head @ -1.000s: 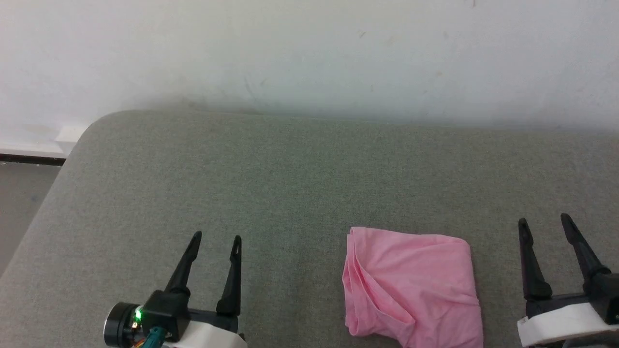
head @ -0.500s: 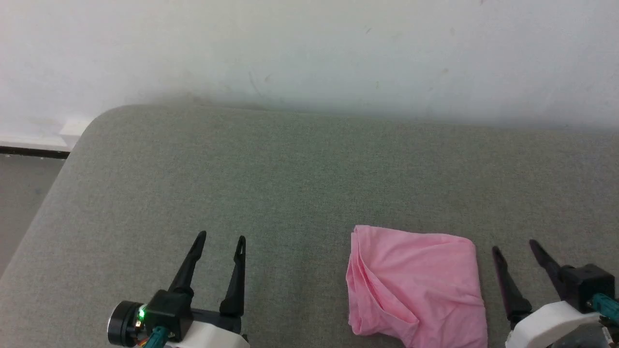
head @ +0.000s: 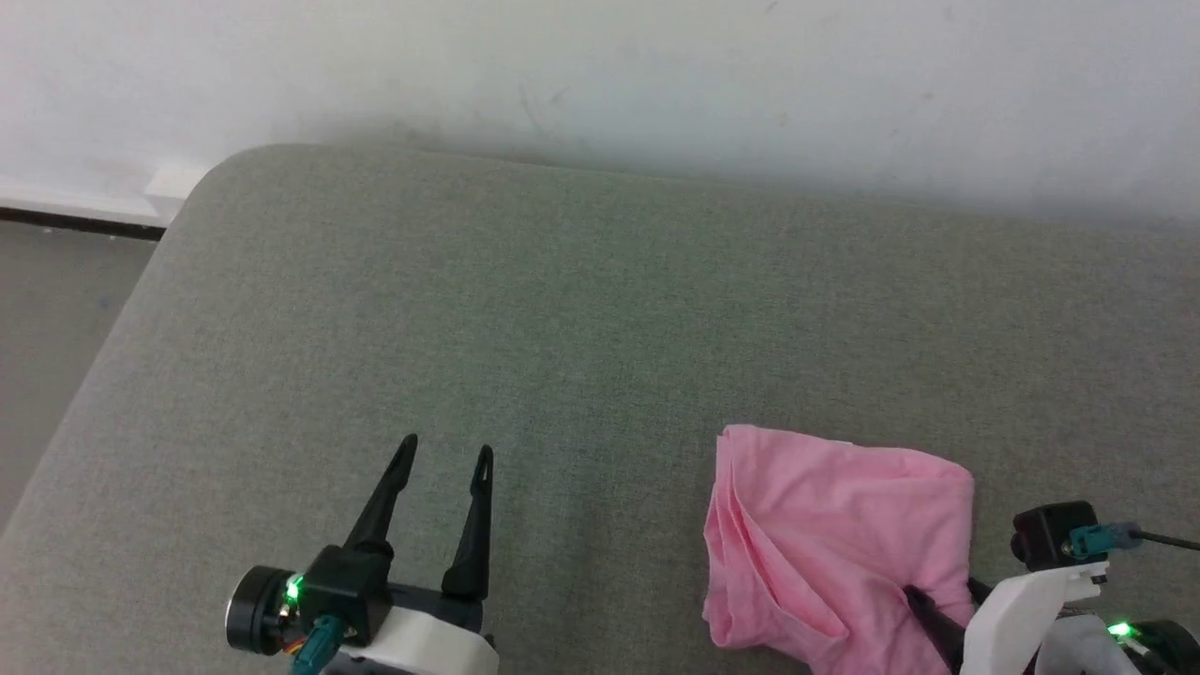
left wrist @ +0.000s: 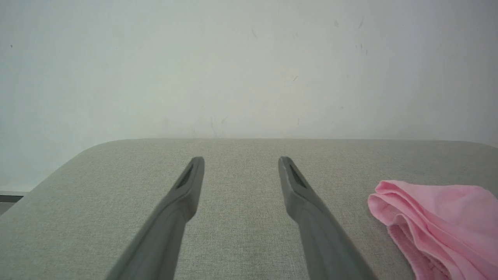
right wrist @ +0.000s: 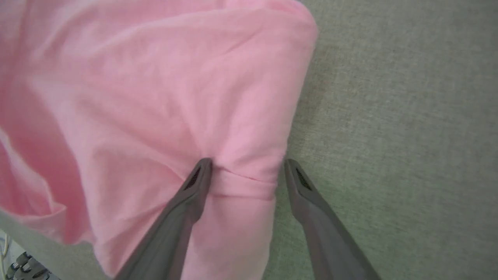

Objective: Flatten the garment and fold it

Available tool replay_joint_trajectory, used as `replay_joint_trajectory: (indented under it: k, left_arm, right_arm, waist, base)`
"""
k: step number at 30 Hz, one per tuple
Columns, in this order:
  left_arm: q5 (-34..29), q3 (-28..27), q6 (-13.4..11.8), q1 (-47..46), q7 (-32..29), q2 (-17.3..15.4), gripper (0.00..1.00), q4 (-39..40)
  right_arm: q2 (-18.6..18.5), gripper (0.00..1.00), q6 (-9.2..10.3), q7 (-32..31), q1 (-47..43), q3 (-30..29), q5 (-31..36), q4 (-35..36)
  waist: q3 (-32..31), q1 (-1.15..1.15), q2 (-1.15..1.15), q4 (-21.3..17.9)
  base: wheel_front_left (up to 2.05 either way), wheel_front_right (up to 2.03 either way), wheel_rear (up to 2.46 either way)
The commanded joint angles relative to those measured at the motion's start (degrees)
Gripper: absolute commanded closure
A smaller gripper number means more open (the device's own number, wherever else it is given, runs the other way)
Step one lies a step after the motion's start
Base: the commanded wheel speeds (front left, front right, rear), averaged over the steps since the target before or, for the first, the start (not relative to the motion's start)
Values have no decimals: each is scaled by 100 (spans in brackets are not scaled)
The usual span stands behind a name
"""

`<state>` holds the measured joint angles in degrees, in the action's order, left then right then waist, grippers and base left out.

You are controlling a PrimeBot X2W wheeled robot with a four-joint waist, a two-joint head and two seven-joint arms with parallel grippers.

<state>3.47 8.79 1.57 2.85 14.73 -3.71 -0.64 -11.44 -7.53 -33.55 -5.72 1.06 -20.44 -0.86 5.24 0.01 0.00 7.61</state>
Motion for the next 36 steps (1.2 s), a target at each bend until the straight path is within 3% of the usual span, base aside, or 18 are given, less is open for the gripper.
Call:
replay_joint_trajectory:
  k: [1, 7, 8, 9, 10, 15, 18, 26, 31, 36]
  left_arm:
    - [-47, 6, 41, -108, 27, 22, 0, -17]
    - [-75, 6, 28, -168, 27, 34, 0, -51]
    - [-82, 7, 25, -172, 27, 35, 0, -54]
    - [-93, 15, 27, -179, 27, 37, 0, -61]
    - [-101, 24, 29, -189, 27, 38, 0, -68]
    - [-119, 96, 43, -235, 27, 47, 0, -56]
    - [-140, 169, 66, -300, 27, 51, 0, -23]
    - [-225, 415, 132, -820, 27, 63, 0, -5]
    - [-304, 562, 184, -1248, 27, 65, 0, -5]
    - [-392, 642, 228, -1619, 27, -5, 0, 0]
  right_arm:
    - [42, 0, 4, -62, 100, 0, 32, -81]
    - [218, 0, 4, -200, 327, 252, 187, -650]
    - [228, 31, 4, -184, 362, 284, 220, -743]
    - [202, 95, 4, -157, 402, 337, 293, -827]
    - [143, 100, 4, -122, 447, 422, 386, -894]
    - [-235, 100, 4, 133, 838, 763, 805, -887]
    - [-648, 100, 4, 63, 1155, 1063, 971, -642]
    - [-2362, 100, 4, -486, 1894, 1596, 829, -40]
    - [-3380, 100, 4, -328, 2156, 1609, 628, -410]
    - [-3861, 100, 4, 267, 2449, 1385, 533, -1165]
  waist:
    - [88, -1, 0, 117]
    - [131, -1, 0, 228]
    - [132, -1, 0, 227]
    - [132, -1, 0, 219]
    - [127, -1, 0, 198]
    - [128, -1, 0, -122]
    - [224, -1, 0, -450]
    - [788, -1, 0, -1307]
    - [1289, -1, 0, -1617]
    - [1854, -1, 0, -1766]
  base:
    - [0, 0, 0]
    - [0, 0, 0]
    - [0, 0, 0]
    - [0, 0, 0]
    - [0, 0, 0]
    - [0, 0, 0]
    - [0, 0, 0]
    - [0, 0, 0]
    - [0, 0, 0]
    - [0, 0, 0]
